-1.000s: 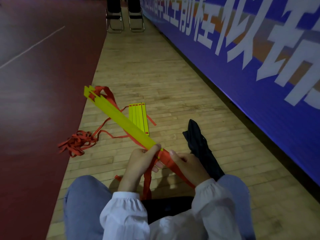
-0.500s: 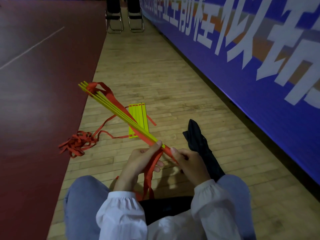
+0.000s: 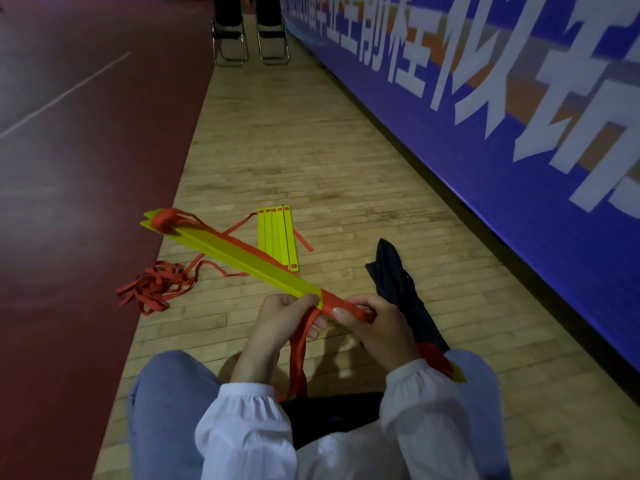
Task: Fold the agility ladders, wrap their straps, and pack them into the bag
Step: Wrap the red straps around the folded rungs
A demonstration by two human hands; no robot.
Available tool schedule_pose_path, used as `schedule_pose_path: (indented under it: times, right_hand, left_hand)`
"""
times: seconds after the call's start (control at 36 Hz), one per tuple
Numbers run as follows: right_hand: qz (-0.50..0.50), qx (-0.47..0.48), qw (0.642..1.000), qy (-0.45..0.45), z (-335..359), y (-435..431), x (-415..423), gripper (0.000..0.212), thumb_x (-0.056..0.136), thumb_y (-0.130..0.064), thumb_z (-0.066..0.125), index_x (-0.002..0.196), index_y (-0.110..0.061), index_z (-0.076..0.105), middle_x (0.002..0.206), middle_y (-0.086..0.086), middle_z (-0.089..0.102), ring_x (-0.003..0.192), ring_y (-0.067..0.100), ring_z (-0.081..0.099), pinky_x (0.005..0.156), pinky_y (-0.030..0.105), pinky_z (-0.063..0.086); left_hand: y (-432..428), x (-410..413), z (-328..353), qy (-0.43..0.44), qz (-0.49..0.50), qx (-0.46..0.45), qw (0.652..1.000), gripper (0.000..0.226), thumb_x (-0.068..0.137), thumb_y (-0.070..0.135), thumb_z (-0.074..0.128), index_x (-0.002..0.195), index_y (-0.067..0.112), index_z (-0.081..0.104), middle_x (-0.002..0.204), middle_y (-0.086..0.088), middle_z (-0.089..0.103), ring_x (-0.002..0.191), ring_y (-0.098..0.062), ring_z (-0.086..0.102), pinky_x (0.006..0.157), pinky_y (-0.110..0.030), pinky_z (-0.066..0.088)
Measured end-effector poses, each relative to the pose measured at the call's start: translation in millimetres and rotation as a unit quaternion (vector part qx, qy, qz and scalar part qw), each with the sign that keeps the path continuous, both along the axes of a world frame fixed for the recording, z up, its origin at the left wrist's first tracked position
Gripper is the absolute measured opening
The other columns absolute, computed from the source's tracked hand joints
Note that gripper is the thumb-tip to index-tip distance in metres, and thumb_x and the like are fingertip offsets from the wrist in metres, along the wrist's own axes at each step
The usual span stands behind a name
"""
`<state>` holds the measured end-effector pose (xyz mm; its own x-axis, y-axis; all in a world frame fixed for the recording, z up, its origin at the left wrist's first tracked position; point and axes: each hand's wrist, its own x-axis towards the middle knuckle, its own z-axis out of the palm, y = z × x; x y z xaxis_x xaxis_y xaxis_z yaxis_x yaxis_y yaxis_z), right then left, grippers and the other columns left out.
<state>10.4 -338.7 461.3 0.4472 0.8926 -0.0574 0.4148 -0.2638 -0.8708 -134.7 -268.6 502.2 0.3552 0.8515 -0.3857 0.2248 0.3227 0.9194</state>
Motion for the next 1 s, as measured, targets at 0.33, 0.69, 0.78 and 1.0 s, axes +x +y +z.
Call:
schedule_pose_path:
  times: [0.33, 0.69, 0.78, 1.0]
  right_hand:
    - [0.013, 0.010, 0.999, 0.040, 9, -2, 4, 0.011, 0.090, -0.034, 0.064, 0.080, -0.038, 0.063, 0.082, -0.017, 0.065, 0.079, -0.005, 0.060, 0.062, 0.004, 0.041]
    - [0.003, 0.032, 0.997, 0.065, 8, -1, 5, 0.001, 0.086, -0.027, 0.069, 0.087, -0.027, 0.070, 0.082, -0.011, 0.068, 0.081, 0.005, 0.065, 0.068, 0.018, 0.044]
    - [-0.025, 0.046, 0.997, 0.053, 7, 0, 4, 0.015, 0.080, -0.036, 0.073, 0.090, -0.025, 0.071, 0.085, -0.009, 0.069, 0.083, 0.007, 0.065, 0.071, 0.024, 0.049]
    - [-0.083, 0.080, 0.992, 0.043, 4, 1, 6, 0.013, 0.078, -0.022, 0.077, 0.089, -0.025, 0.071, 0.091, -0.002, 0.070, 0.085, 0.012, 0.066, 0.076, 0.040, 0.057]
  left_hand:
    - [-2, -2, -3, 0.015, -0.069, 0.056, 0.996, 0.035, 0.094, 0.012, 0.055, 0.073, -0.011, 0.071, 0.042, -0.001, 0.059, 0.036, -0.006, 0.049, 0.042, -0.018, 0.040]
    - [-1, -2, -6, -0.004, -0.129, 0.057, 0.990, 0.038, 0.096, 0.020, 0.055, 0.067, 0.003, 0.074, 0.048, -0.010, 0.062, 0.040, -0.013, 0.051, 0.043, -0.022, 0.039]
    - [-3, 0, -4, -0.017, -0.116, 0.029, 0.993, 0.035, 0.097, 0.016, 0.054, 0.082, -0.011, 0.069, 0.048, -0.001, 0.064, 0.037, -0.006, 0.053, 0.040, -0.017, 0.040]
    - [-2, 3, 0, -0.035, -0.070, -0.018, 0.997, 0.030, 0.092, 0.027, 0.061, 0.082, 0.000, 0.070, 0.071, -0.012, 0.072, 0.041, -0.011, 0.056, 0.041, -0.018, 0.045]
